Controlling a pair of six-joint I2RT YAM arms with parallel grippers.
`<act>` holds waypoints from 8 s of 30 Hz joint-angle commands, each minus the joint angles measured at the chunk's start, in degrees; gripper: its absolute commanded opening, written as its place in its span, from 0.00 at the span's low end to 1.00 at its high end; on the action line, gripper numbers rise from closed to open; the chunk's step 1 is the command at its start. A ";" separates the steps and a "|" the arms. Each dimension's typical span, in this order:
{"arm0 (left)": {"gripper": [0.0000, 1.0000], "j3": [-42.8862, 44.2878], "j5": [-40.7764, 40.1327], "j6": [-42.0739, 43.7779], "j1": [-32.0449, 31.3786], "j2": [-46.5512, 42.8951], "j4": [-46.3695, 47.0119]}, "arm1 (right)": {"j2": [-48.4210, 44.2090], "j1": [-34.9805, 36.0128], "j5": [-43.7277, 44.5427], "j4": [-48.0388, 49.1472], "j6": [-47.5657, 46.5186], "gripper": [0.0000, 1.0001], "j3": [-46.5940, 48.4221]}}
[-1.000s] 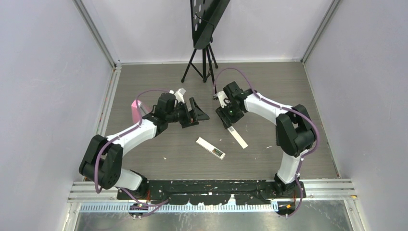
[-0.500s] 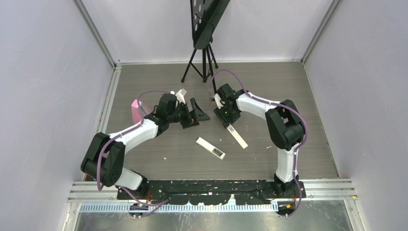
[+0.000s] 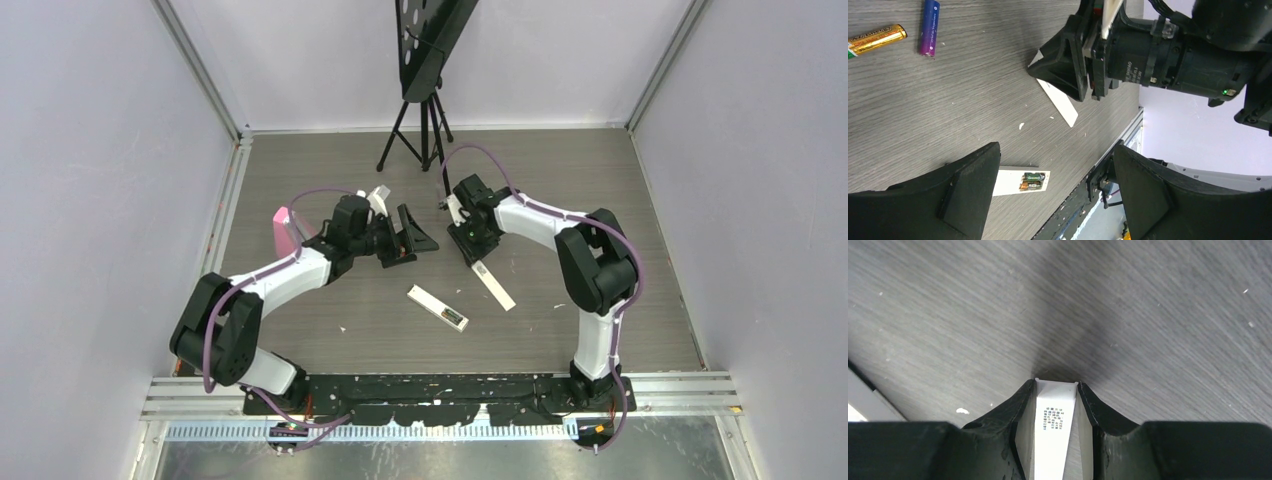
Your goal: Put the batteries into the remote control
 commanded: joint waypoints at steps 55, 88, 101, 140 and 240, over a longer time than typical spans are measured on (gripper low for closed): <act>0.00 -2.19 -10.24 -16.57 -13.57 10.71 26.80 | -32.27 -0.15 -9.28 20.79 48.52 0.80 -16.10; 0.00 -8.37 -33.77 -30.23 -13.57 -6.38 34.81 | -58.16 0.86 -3.40 33.42 87.54 0.66 -40.17; 0.00 -9.86 -32.92 -36.32 -13.57 -5.77 37.82 | -54.11 2.26 -7.87 59.58 92.18 0.40 -44.56; 0.86 -4.42 -10.57 10.36 6.91 -16.88 -22.47 | -41.25 3.24 -25.68 -9.69 32.66 0.00 -21.51; 0.69 13.56 0.99 17.08 8.76 16.23 -14.88 | -23.03 -3.62 -20.62 58.32 78.13 0.00 -41.64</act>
